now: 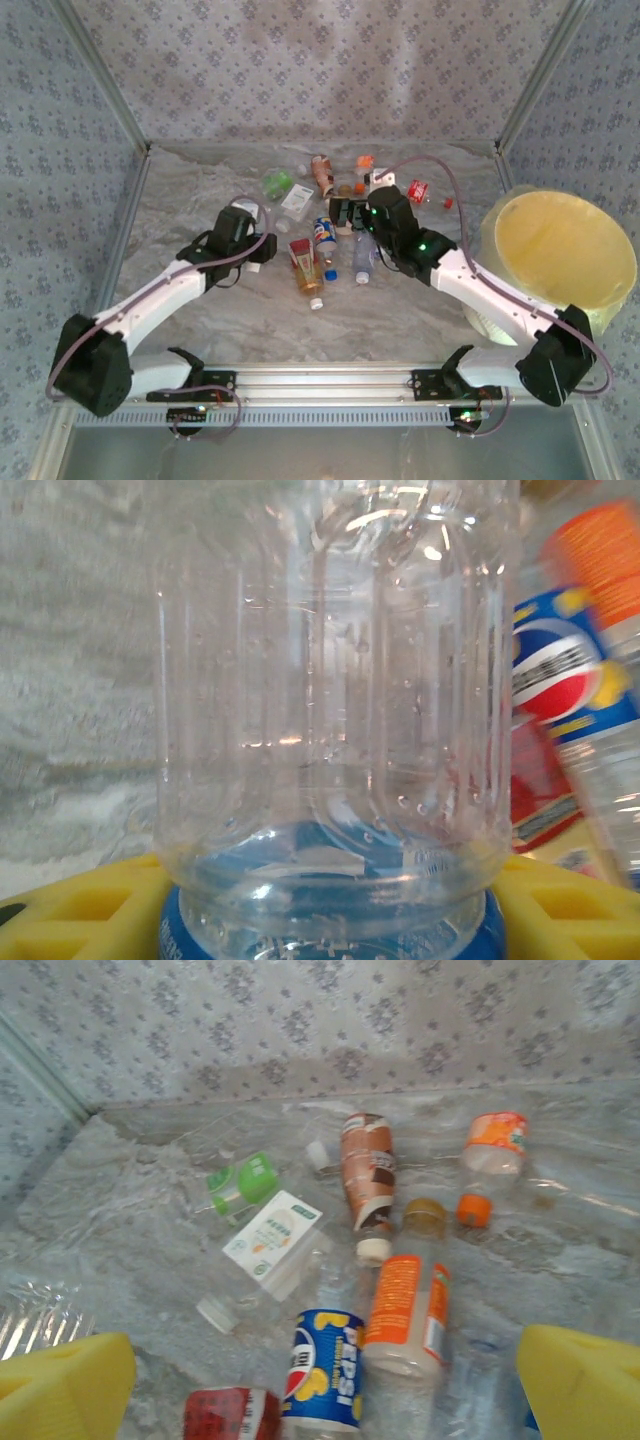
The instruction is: Put the plastic bottles in the bin
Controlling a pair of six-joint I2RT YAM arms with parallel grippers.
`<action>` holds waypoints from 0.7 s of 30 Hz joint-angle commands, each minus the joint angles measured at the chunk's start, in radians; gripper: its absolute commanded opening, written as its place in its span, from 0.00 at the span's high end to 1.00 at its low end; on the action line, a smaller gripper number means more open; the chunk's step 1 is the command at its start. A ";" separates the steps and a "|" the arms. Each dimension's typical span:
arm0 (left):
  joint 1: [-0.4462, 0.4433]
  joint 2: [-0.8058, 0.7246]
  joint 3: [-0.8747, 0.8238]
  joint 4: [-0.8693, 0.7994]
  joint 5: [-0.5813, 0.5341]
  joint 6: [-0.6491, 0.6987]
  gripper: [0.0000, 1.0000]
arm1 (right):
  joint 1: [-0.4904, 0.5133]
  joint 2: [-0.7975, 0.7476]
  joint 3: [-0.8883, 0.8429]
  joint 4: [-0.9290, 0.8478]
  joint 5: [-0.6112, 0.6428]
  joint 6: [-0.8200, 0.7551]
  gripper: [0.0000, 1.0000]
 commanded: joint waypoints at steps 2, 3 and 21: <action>0.017 -0.107 -0.008 0.126 0.185 0.002 0.45 | 0.000 0.019 0.067 0.080 -0.242 0.049 0.00; 0.022 -0.120 -0.009 0.151 0.231 -0.004 0.45 | -0.004 0.022 0.075 0.091 -0.281 0.053 0.00; 0.029 -0.082 0.047 0.465 0.745 -0.068 0.46 | -0.057 0.132 0.200 0.259 -0.781 0.230 0.00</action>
